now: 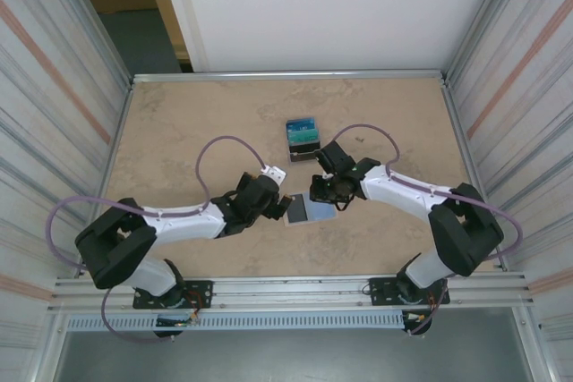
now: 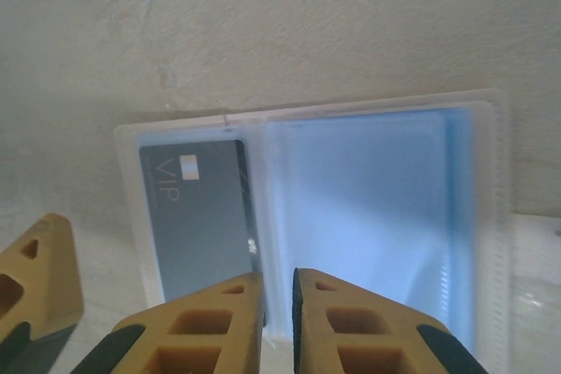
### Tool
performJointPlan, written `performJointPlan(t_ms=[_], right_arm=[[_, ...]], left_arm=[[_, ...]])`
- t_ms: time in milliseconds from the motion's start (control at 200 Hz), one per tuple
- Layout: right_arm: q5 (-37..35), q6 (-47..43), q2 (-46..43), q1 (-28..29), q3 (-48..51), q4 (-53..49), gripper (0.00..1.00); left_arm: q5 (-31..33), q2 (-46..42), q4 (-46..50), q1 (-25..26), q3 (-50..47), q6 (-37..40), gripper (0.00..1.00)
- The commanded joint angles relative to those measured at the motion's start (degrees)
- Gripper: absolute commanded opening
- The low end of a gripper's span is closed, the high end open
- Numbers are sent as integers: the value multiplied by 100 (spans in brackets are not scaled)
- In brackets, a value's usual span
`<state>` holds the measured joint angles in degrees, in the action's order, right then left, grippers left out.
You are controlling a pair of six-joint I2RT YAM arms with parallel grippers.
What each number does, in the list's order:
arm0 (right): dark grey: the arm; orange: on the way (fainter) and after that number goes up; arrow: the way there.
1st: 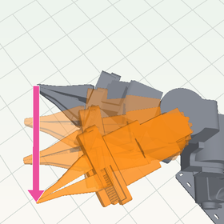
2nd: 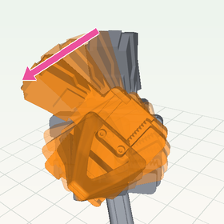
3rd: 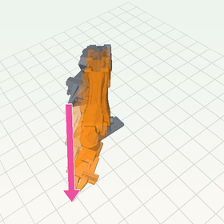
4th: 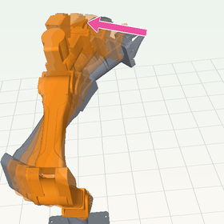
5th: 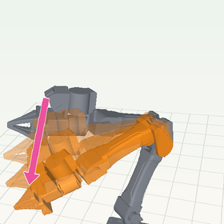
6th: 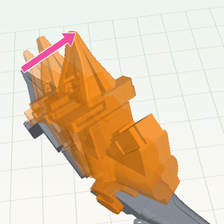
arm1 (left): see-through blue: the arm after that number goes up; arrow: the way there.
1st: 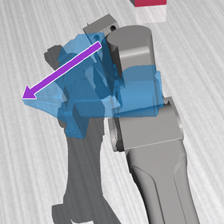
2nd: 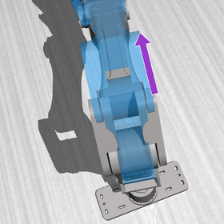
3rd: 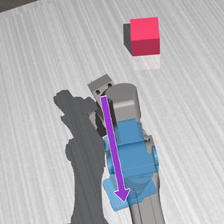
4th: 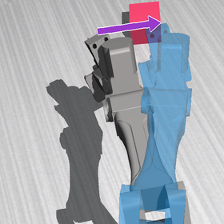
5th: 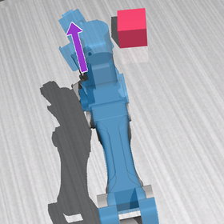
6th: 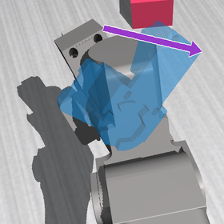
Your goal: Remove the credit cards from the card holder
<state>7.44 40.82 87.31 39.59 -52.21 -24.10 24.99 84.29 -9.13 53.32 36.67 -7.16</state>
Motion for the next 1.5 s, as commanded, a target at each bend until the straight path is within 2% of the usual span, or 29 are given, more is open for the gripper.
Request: performJointPlan(t_ms=[0,416,1493], right_arm=[[503,187,264,-46,-34,332,16],[762,248,870,-37,-148,425,16],[1164,394,1147,-163,211,878,18]], left_arm=[[-48,184,-221,32,184,-141,99],[-38,515,-114,30,139,-216,99],[20,738,271,39,250,-153,99]])
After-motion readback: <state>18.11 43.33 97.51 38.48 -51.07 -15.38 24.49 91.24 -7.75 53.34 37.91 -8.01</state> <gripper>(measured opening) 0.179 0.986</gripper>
